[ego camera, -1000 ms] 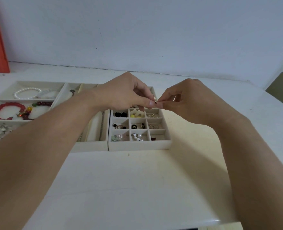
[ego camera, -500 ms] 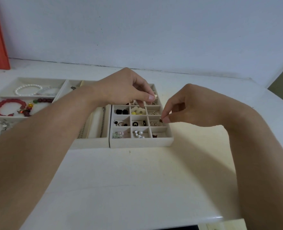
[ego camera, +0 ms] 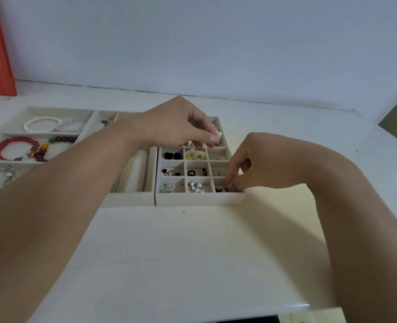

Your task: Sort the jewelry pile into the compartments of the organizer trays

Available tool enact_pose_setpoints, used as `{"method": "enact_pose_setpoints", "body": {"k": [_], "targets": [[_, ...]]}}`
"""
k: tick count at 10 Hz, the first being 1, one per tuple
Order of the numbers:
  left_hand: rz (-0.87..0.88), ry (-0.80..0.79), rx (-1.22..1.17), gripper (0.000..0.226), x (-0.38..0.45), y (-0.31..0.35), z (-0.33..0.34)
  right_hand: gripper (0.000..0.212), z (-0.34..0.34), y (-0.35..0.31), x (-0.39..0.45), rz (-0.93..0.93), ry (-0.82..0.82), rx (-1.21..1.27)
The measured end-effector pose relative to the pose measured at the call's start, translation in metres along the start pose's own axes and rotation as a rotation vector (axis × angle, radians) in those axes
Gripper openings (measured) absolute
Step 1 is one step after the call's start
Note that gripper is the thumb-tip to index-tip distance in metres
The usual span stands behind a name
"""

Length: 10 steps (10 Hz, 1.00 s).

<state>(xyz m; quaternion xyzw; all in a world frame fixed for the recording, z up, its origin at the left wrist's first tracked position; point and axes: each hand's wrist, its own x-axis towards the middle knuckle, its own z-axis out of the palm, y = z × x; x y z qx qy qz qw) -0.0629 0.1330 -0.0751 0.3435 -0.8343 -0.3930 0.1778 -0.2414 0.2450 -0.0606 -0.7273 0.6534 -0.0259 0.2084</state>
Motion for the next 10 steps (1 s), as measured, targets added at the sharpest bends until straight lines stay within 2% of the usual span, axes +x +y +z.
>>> {"method": "enact_pose_setpoints", "body": {"k": [4, 6, 8, 9, 10], "targets": [[-0.008, -0.003, -0.006, 0.011, 0.001, -0.001, -0.001, 0.007, 0.003, -0.002, 0.002, 0.061, 0.006, -0.048], [-0.014, -0.002, -0.006, 0.013, 0.001, -0.002, -0.002, 0.007, -0.001, -0.001, 0.000, 0.040, 0.021, 0.011], [-0.012, -0.004, -0.006, 0.014, 0.001, -0.004, -0.003, 0.009, -0.012, 0.015, 0.003, 0.059, 0.235, 0.123], [-0.024, 0.026, 0.016, 0.015, 0.004, -0.008, -0.003, 0.010, -0.010, 0.024, 0.010, 0.184, 0.324, 0.123], [-0.052, 0.081, 0.078, 0.012, 0.002, -0.010, -0.003, 0.015, -0.003, 0.025, 0.013, 0.282, 0.250, 0.101]]}}
